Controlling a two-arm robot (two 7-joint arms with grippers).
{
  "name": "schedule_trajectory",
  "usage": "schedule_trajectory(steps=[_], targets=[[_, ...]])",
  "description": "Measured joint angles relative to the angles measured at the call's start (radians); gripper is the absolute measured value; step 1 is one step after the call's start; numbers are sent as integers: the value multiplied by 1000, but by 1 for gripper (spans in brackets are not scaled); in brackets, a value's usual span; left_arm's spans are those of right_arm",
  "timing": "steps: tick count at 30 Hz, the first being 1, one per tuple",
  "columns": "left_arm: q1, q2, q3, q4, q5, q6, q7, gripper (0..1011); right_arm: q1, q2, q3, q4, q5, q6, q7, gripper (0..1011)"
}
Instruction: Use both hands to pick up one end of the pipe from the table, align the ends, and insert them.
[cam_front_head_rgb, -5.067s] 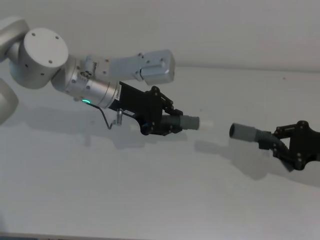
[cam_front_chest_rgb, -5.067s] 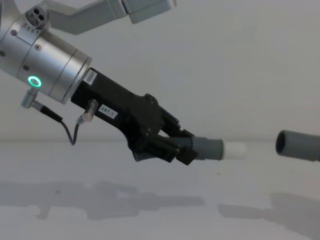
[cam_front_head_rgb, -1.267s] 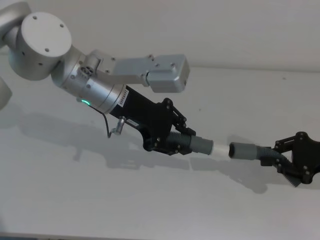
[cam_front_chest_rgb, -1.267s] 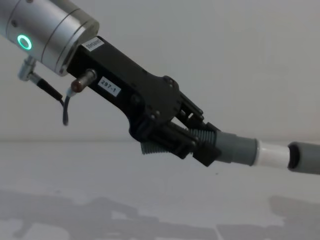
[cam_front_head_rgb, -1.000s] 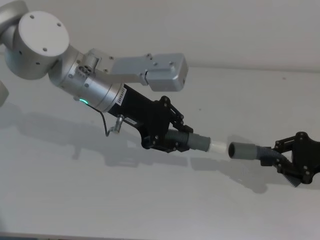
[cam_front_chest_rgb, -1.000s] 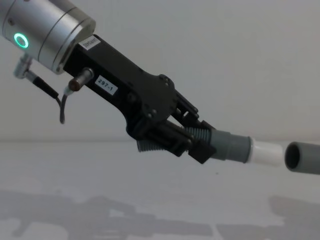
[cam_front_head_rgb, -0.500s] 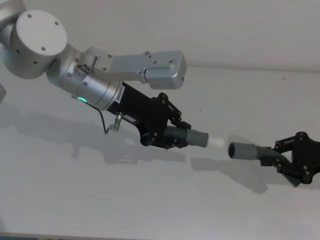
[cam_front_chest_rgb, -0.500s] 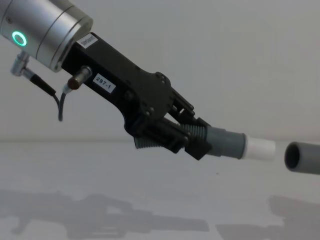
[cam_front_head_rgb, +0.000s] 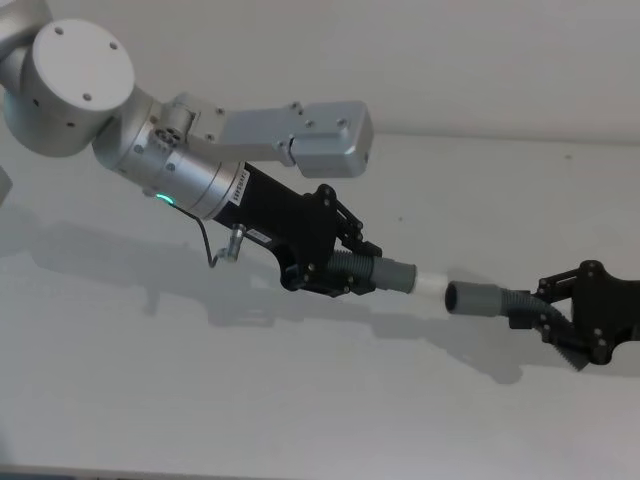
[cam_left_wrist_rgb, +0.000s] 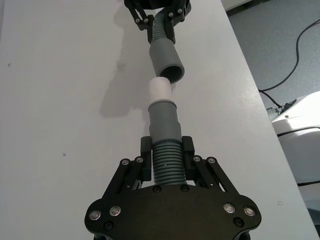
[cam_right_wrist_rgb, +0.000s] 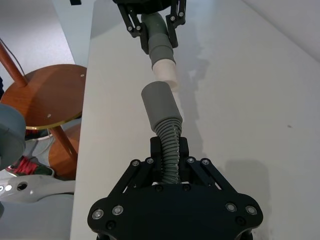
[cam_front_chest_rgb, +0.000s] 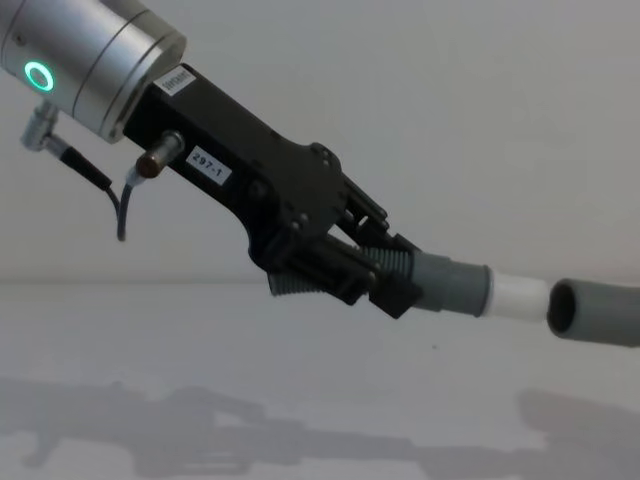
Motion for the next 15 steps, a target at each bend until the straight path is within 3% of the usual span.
schedule_trajectory(steps=[15], targets=[[-3,2,2,4,-5,1,2,343,17,-9,-19,-1,-2,12,-4,176]])
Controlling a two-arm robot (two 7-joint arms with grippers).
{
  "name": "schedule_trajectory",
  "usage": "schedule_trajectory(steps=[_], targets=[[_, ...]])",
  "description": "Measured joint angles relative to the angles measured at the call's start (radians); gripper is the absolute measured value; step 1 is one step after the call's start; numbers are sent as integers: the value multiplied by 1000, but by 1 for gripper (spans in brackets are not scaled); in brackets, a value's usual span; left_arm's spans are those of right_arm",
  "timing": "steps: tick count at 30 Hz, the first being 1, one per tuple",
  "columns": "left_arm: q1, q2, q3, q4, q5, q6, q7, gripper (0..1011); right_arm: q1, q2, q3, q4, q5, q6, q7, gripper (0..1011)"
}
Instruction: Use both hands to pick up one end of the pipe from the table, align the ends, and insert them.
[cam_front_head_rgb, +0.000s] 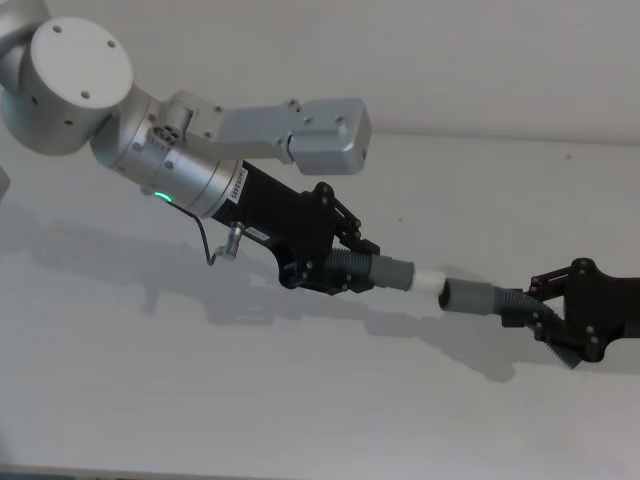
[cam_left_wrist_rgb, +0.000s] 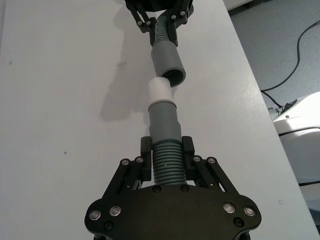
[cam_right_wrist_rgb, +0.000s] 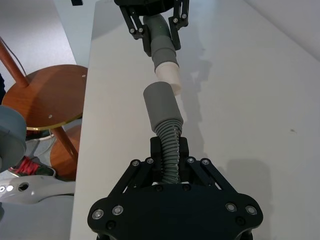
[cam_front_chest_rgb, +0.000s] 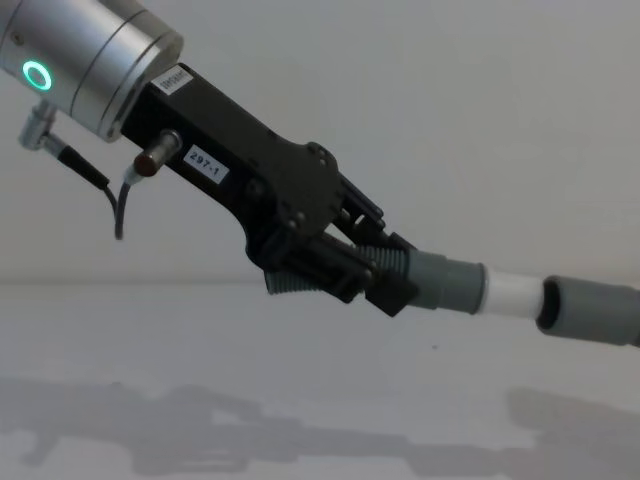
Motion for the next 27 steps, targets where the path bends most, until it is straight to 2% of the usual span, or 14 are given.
schedule_trajectory(steps=[27], targets=[[-22,21,27,-6,7,9,-8,343,12,1,-18,21,13,5,-12,176]])
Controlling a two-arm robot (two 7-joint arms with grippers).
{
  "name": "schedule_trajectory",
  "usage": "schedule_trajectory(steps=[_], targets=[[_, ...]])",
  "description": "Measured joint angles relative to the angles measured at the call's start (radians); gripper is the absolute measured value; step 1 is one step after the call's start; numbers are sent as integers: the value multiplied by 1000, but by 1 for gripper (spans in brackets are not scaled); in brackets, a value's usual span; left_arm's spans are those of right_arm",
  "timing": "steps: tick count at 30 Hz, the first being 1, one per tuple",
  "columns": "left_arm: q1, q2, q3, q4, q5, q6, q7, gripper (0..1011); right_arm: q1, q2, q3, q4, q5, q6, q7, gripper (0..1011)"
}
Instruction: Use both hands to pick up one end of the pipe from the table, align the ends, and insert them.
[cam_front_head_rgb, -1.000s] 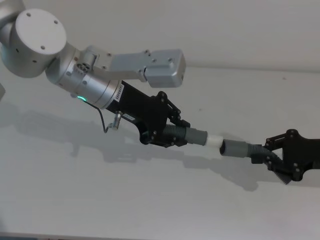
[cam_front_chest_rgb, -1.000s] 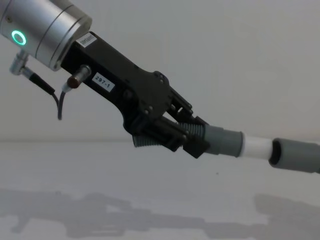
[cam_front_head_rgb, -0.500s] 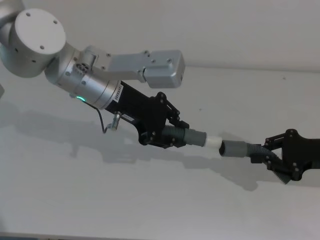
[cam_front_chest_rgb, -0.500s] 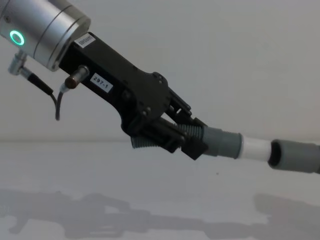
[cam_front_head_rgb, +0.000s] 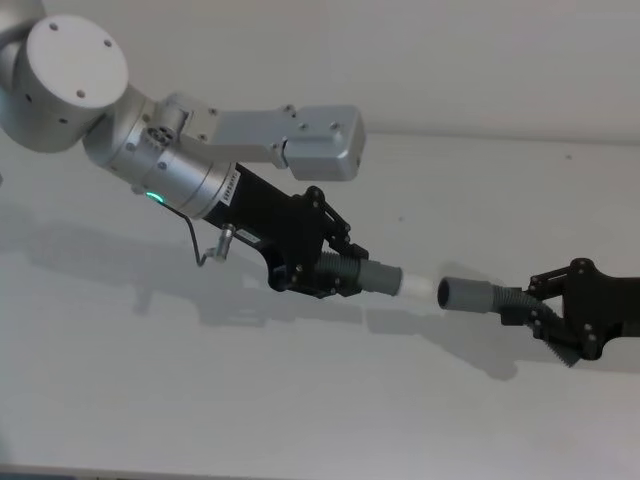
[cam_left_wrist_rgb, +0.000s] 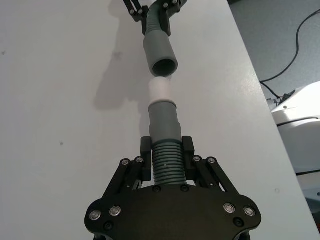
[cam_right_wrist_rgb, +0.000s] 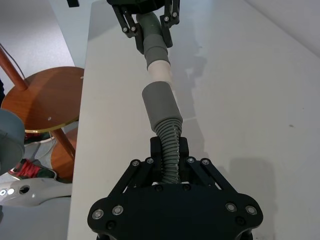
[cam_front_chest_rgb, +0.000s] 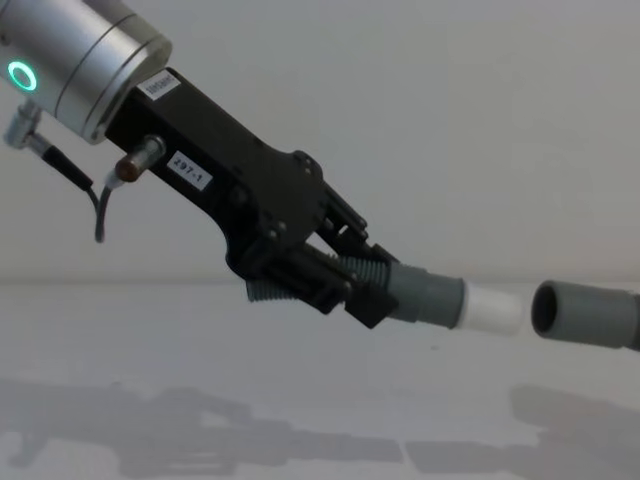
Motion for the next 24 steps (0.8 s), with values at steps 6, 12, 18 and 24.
schedule_trajectory(steps=[6,12,18,24], targets=[[-7,4,7,-1,7,7,9,343,7,0,-7,7,2,2,0,176],[-10,5,11,0,9,10,16,343,11,-1,-11,11,7,3,-1,176],[-12,6,13,0,10,12,21,343,12,-3,-11,16,16,8,-14,176],[-14,6,14,1,11,13,23,343,14,-4,-10,21,25,15,-28,176]])
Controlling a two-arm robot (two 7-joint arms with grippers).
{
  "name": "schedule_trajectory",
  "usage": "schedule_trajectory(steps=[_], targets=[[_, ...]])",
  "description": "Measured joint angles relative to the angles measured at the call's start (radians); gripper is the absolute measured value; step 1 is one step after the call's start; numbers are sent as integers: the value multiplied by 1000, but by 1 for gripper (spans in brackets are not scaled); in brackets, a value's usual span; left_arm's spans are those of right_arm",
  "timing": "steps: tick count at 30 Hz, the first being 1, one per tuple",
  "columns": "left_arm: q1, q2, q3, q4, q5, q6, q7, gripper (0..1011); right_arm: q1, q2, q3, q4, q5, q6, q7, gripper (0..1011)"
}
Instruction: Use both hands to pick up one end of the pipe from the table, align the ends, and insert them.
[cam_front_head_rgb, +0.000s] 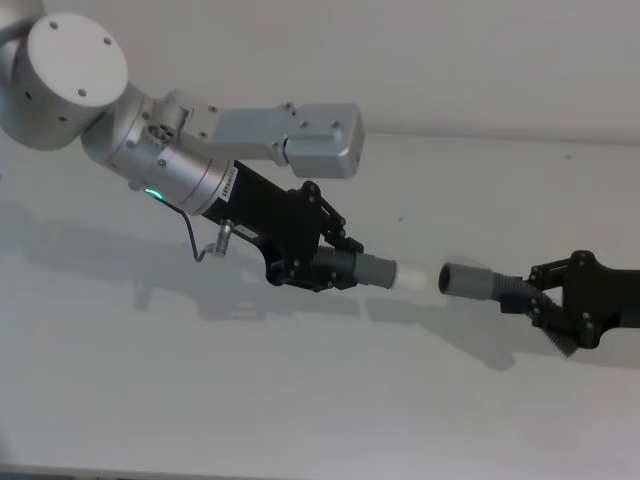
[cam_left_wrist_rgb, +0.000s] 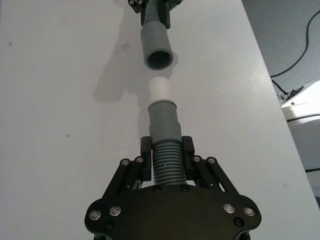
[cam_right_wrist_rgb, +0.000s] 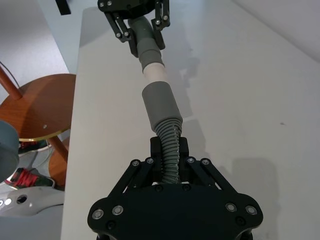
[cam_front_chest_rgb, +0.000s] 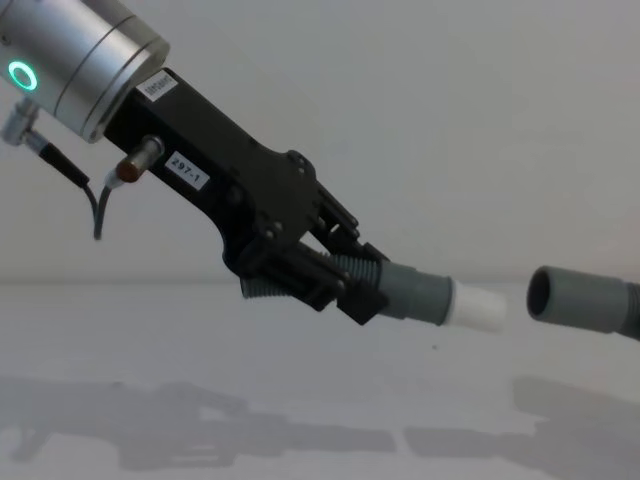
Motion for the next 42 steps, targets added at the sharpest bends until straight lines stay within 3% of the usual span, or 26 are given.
schedule_trajectory(steps=[42], targets=[[2,-7,4,1,-21,-16,33,343,30,-4,-42,28,14,2,-11,176]])
